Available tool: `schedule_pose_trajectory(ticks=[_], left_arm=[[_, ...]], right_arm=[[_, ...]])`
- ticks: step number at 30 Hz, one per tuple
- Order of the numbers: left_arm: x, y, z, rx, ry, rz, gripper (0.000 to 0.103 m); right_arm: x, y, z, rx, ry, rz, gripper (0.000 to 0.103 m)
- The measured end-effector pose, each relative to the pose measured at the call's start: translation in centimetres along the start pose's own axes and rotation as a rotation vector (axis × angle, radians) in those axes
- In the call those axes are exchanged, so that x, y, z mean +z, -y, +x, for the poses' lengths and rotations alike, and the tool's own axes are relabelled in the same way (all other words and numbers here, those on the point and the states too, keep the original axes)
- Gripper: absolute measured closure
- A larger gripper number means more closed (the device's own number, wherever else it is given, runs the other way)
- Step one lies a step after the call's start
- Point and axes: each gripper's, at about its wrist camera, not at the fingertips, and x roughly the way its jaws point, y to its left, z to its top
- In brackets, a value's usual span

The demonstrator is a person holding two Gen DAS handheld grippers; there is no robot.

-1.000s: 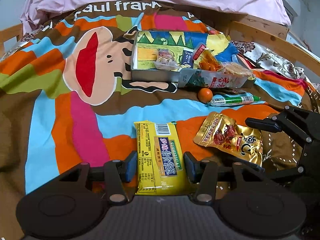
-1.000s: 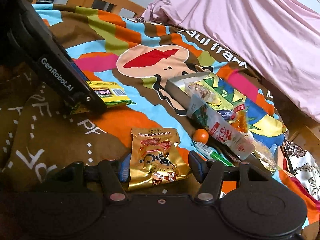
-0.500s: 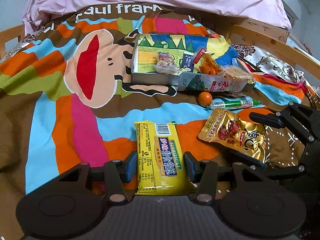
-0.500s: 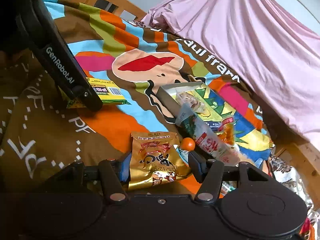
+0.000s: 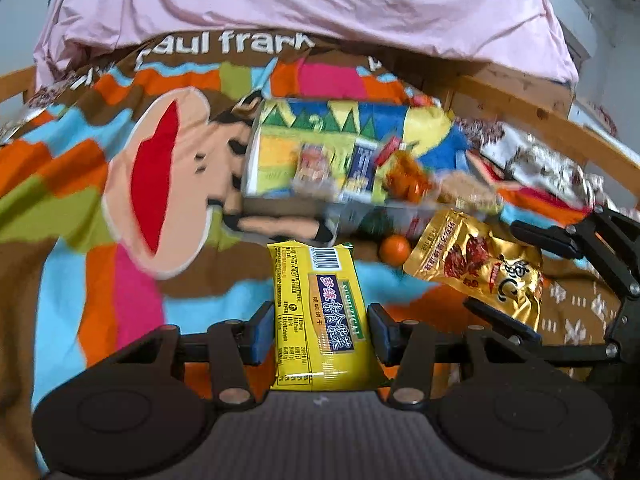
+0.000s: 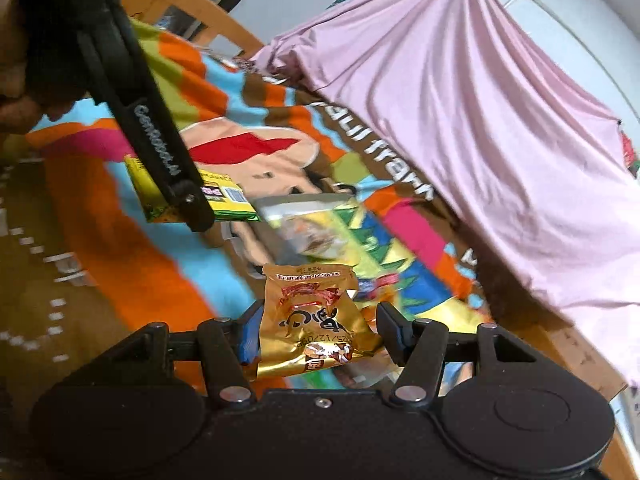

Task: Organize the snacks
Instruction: 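Lower the yellow bar into the tin with the left tool while the right lowers the gold bag in, then open both tools and raise them away from the tin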

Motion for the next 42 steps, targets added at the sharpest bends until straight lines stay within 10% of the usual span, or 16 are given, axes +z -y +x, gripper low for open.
schedule_pose_trajectory(ticks=[13, 23, 35, 42], left_arm=[[10.2, 4.4, 9.5, -0.099, 0.110, 0.087, 0.049], [12.1, 5.5, 17.5, -0.081, 0.076, 0.078, 0.049], [12.1, 5.2, 20.2, -0.048, 0.003, 0.061, 0.048], [12.4, 5.4, 18.2, -0.040, 0.045, 0.062, 0.027]], right_arm=[[-2.1, 9.5, 11.4, -0.154, -0.051, 0.036, 0.043], [-4.4, 11.8, 17.6, -0.098, -0.162, 0.204, 0.042], [-5.3, 12.2, 18.5, -0.053, -0.228, 0.342, 0.030], [-4.7, 14.3, 15.4, -0.081, -0.161, 0.477, 0.022]])
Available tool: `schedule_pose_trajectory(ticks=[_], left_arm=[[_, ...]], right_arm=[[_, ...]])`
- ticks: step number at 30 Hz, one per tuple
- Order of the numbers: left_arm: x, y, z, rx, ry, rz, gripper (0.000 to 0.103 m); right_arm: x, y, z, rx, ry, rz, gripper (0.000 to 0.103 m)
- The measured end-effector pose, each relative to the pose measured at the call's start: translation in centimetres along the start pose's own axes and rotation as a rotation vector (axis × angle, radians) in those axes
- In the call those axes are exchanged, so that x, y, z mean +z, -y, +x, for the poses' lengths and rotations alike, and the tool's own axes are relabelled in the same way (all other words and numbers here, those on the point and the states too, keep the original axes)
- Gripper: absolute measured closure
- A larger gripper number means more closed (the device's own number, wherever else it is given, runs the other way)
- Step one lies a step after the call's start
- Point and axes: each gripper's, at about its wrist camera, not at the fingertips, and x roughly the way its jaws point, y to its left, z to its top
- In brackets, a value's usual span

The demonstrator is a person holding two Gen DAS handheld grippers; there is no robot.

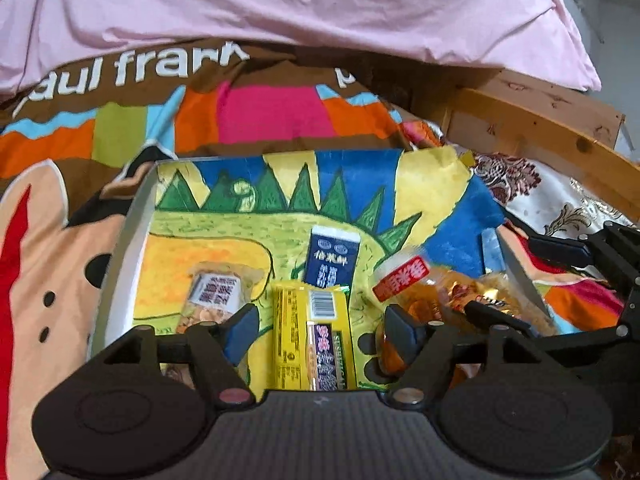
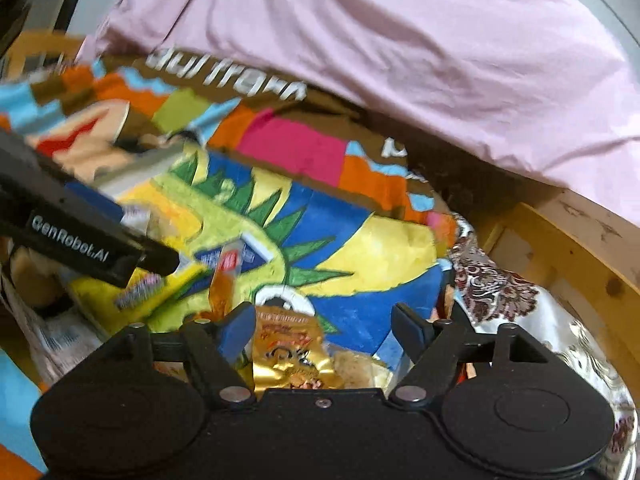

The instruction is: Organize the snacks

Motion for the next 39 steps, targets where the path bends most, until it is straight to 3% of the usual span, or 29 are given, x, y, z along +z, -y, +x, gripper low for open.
schedule_pose_trajectory(ticks=[9, 16, 31, 39], left_arm=[[0.7, -0.5, -6.0, 0.026, 0.155, -0.047, 0.004], [-0.7, -1.0, -12.0, 0.044, 0.249, -0.064, 0.001], [-7.7, 0.1, -23.1, 0.084, 0.260, -0.054, 0.000], [-11.7, 1.1, -26.4, 0.102, 0.197, -0.060, 0.000]], right_arm=[[0.9, 1.7, -8.2, 0.030, 0.170, 0.165, 0.007], [0.6, 1.9, -14.6, 0.038, 0.229, 0.241, 0.001], [-3.4, -1.5, -25.0, 0.104, 0.158, 0.217, 0.001], [-4.7, -3.5, -27.6, 0.140, 0.113, 0.203, 0.001]])
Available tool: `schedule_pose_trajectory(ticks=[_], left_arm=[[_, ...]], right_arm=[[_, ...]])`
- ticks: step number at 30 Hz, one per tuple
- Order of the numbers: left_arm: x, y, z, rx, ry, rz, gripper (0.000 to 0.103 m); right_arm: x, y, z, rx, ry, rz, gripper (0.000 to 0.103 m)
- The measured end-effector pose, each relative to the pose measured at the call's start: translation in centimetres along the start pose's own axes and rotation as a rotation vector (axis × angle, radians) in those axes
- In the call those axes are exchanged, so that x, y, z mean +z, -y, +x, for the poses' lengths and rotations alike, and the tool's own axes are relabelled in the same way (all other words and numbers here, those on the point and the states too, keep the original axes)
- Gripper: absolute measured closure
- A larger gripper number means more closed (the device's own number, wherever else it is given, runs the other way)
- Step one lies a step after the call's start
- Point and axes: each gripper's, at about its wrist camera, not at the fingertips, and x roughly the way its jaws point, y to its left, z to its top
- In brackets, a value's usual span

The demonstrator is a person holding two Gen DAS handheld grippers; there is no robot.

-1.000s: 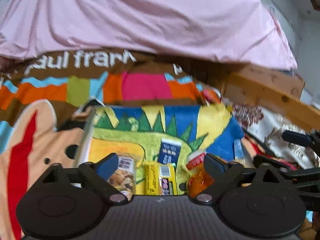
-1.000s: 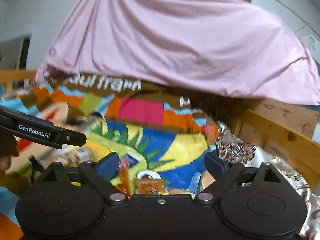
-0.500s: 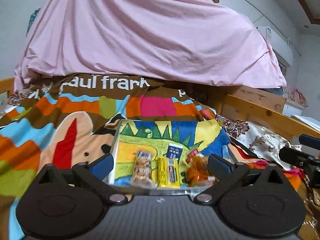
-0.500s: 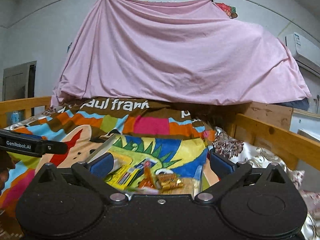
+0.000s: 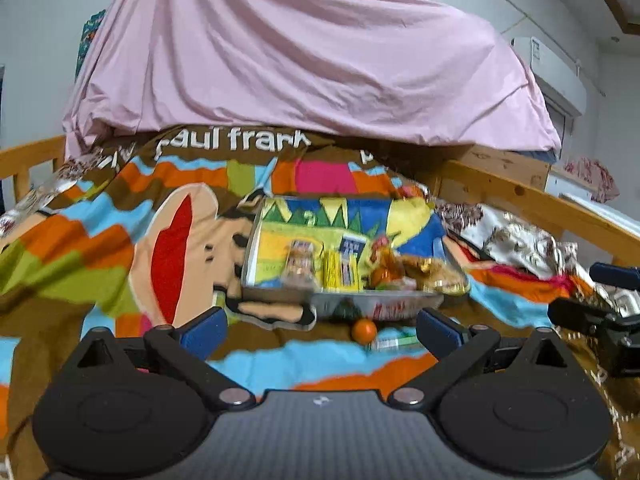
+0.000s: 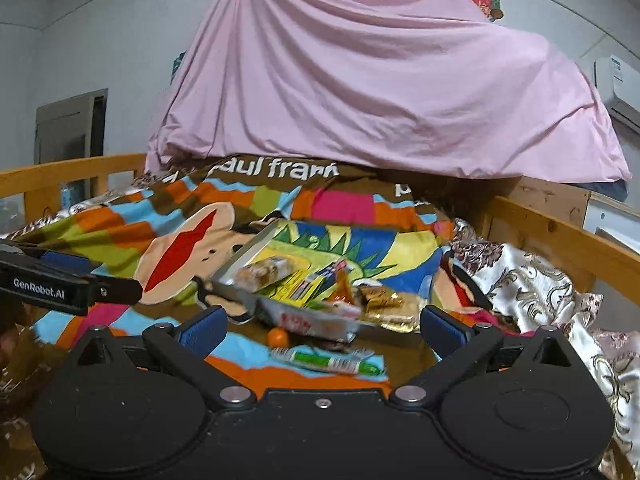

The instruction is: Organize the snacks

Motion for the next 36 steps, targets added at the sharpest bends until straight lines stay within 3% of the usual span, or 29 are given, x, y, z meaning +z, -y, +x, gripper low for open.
schedule_pose_trajectory(ticks=[18, 36], left_arm=[[-4.0, -0.2, -1.5, 0.021, -0.121, -0.005, 0.000], [-4.9, -1.0, -0.6, 0.039, -0.194, -0.020, 0.000]], right_arm=[[-2.4, -2.4, -0.6, 0.018, -0.118, 0.013, 0.001], [-3.4, -2.9, 2.3, 0.009, -0.230, 0.040, 0.001]])
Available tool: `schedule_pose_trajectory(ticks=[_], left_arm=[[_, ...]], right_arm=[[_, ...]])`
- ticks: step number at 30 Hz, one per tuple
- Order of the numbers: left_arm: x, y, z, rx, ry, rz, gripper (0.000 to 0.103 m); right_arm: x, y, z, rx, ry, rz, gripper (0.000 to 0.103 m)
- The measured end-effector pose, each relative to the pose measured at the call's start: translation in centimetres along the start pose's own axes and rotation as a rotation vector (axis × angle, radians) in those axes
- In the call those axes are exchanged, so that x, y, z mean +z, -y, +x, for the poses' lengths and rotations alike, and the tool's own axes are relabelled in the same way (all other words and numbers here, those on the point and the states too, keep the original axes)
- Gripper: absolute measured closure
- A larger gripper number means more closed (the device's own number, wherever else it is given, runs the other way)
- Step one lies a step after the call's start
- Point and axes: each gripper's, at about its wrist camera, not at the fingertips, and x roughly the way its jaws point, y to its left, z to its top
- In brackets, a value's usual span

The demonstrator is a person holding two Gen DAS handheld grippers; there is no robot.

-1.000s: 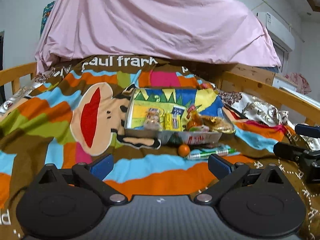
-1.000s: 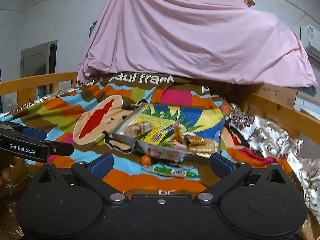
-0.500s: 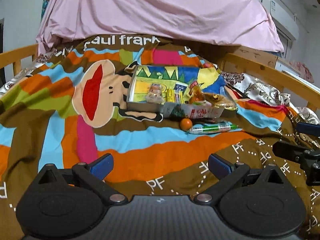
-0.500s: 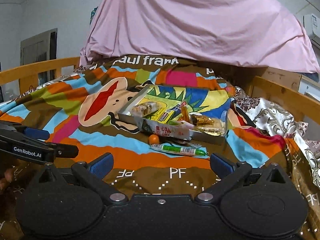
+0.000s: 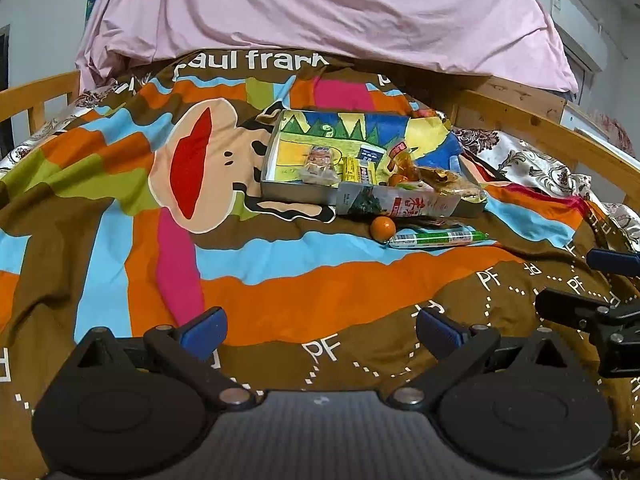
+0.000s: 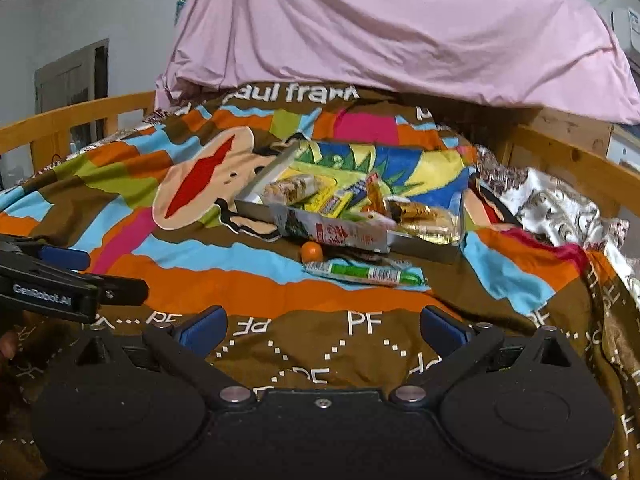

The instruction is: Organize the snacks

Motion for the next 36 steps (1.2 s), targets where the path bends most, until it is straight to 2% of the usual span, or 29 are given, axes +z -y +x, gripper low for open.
schedule_pose_trajectory(ticks=[7, 21, 32, 36], left_arm=[[0.3, -0.8, 0.0, 0.001, 0.010, -0.017, 0.000], [0.6, -1.4, 1.4, 0.034, -0.016, -0.026, 0.000], [2.8, -0.9, 2.8, 0.047, -0.008, 0.000, 0.000], [3.2, -0.7, 4.2, 0.047, -0.028, -0.001, 0.000]], right_arm=[[0.4, 0.4, 2.4, -0.024, -0.075, 0.052, 0.001], [0.7, 1.3, 4.3, -0.001, -0.102, 0.051, 0.001], [0.5, 2.2, 5.7, 0.026, -0.122, 0.058, 0.001], [0.4, 2.9, 6.2, 0.032, -0.129, 0.077, 0.001]])
